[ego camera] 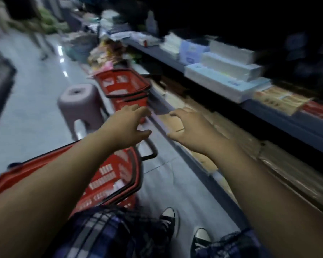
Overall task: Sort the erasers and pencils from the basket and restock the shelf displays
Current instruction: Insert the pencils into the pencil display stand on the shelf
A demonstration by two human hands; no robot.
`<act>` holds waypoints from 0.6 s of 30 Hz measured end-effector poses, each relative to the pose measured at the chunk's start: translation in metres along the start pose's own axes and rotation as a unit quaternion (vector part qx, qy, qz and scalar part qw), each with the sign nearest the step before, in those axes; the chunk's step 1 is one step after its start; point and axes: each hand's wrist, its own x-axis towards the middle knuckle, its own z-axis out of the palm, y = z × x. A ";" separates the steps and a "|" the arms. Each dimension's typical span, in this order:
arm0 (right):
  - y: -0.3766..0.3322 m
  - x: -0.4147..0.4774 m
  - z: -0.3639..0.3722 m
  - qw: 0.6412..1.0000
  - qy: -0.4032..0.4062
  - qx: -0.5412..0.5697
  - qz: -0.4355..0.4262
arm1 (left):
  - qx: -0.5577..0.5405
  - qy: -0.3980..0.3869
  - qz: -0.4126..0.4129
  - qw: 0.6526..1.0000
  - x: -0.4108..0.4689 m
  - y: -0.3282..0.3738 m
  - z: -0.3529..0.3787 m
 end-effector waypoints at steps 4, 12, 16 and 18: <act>-0.052 0.031 0.054 0.992 -0.094 0.038 -0.075 | 0.002 -0.026 -0.088 0.996 -0.052 -0.072 0.005; -0.120 0.097 0.164 0.962 -0.256 0.018 -0.091 | -0.043 -0.127 -0.179 0.975 -0.094 -0.178 0.070; -0.132 0.134 0.246 0.926 -0.371 -0.054 -0.034 | -0.130 -0.198 -0.238 0.942 -0.095 -0.222 0.143; -0.131 0.150 0.290 0.903 -0.424 -0.069 0.003 | -0.162 -0.247 -0.262 0.919 -0.096 -0.237 0.183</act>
